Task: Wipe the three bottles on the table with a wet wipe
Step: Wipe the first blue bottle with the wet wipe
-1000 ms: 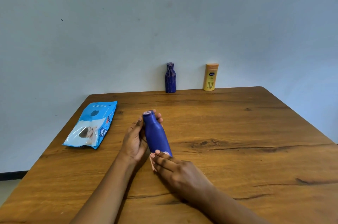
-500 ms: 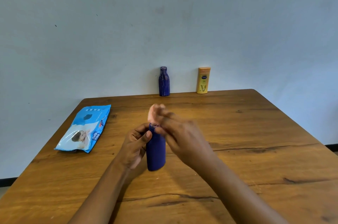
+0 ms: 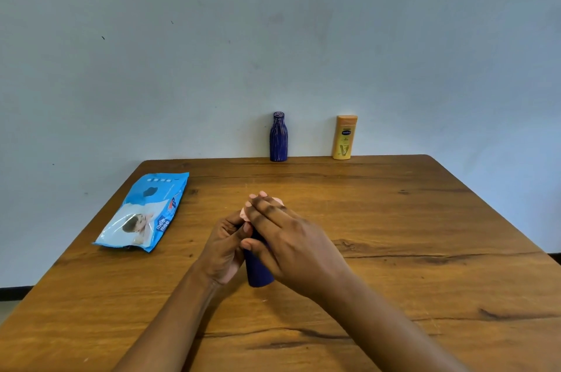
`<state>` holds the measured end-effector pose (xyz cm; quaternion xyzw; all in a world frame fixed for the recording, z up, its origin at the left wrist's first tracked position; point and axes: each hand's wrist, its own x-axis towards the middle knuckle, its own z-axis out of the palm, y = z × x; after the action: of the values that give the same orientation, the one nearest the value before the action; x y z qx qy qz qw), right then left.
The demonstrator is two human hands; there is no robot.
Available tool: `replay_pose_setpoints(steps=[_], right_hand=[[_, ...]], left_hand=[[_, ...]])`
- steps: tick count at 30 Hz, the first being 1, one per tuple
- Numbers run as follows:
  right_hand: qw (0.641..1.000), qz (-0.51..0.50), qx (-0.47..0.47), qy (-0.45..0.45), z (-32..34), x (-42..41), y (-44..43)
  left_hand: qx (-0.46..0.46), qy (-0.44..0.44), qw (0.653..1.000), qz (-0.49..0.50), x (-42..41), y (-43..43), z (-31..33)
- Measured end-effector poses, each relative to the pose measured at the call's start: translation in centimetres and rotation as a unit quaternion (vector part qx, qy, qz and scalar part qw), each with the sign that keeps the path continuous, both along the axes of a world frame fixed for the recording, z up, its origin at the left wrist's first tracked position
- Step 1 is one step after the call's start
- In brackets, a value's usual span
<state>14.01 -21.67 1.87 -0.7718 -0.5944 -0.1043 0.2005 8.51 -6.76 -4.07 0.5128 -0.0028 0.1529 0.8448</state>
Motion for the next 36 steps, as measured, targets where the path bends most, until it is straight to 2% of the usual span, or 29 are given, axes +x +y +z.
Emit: replay_pose_setpoints(steps=[4, 10, 14, 15, 19, 22, 23, 28, 32, 36], right_hand=[[0.999, 0.003, 0.013, -0.035, -0.6, -0.6, -1.3], [0.999, -0.019, -0.017, 0.042, 0.0, -1.2, 0.2], [0.996, -0.083, 0.039, -0.013, -1.3, -2.1, -1.0], [0.993, -0.108, 0.048, -0.023, -1.6, -2.2, -1.1], [0.982, -0.172, 0.055, -0.055, -1.1, -2.7, 1.6], [0.984, -0.159, 0.048, -0.065, -1.6, -3.4, 0.9], [0.985, -0.155, 0.051, -0.063, -1.7, -3.4, 0.1], [0.978, -0.191, 0.054, -0.066, -1.5, -2.7, 1.4], [0.983, -0.164, 0.046, -0.073, -1.7, -3.2, 0.7], [0.976, -0.203, 0.059, -0.047, -2.0, -1.8, -0.2]], left_hand=[[0.006, 0.004, 1.000, 0.007, -0.1, 0.1, -0.2], [-0.008, 0.008, 1.000, 0.011, -0.2, 0.0, -0.2], [-0.014, 0.013, 1.000, -0.013, 0.1, 0.1, -0.3], [0.008, 0.009, 1.000, -0.012, 0.2, 0.1, -0.4], [0.041, 0.004, 0.999, 0.026, 0.0, -0.5, -0.2], [0.016, 0.031, 0.998, 0.044, -0.3, -0.6, 0.1], [0.018, 0.016, 0.999, 0.022, -0.1, -0.5, -0.4], [0.034, 0.011, 0.998, 0.045, 0.1, -0.8, 0.0], [0.022, -0.008, 1.000, 0.018, -0.2, -0.9, 0.2], [0.023, 0.007, 0.999, 0.025, 0.6, -0.7, -0.5]])
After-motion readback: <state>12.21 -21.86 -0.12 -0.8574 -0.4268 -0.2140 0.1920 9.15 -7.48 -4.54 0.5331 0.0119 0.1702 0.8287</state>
